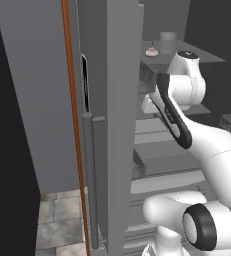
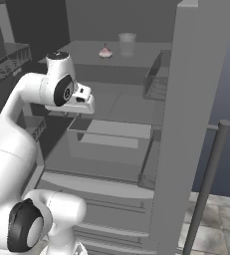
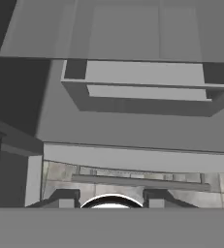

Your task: Pick garlic from the fridge and place it on the plate on the counter.

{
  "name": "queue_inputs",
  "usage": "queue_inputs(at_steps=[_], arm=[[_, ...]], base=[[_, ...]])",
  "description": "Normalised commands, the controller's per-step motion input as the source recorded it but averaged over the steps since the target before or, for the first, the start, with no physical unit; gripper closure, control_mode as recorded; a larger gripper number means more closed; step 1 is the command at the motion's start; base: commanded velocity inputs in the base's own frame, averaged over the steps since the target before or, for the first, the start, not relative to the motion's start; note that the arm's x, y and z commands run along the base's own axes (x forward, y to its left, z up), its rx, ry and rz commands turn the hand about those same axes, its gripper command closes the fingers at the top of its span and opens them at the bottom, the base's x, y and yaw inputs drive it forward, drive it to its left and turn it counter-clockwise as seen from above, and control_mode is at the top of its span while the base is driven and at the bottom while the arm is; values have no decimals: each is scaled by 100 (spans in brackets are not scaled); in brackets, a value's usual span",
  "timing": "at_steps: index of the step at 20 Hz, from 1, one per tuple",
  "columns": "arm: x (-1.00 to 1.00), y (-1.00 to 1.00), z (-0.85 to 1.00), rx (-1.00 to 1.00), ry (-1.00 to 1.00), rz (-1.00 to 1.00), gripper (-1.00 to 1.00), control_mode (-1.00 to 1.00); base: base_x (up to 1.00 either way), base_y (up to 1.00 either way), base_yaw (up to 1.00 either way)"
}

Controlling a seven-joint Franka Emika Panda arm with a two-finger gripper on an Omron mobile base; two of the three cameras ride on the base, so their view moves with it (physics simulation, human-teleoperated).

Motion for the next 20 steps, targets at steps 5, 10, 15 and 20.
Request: queue_inputs(at_steps=[5,10,15,20], arm=[[-4,0,5,0,-21,-2,-100,-100],[0,0,28,0,-16,-10,-100,-100],[-7,-16,51,0,-10,-9,-100,-100],[-3,-6,61,0,-15,-3,-100,-100]], base=[[0,0,0],[0,0,0],[0,0,0],[0,0,0]])
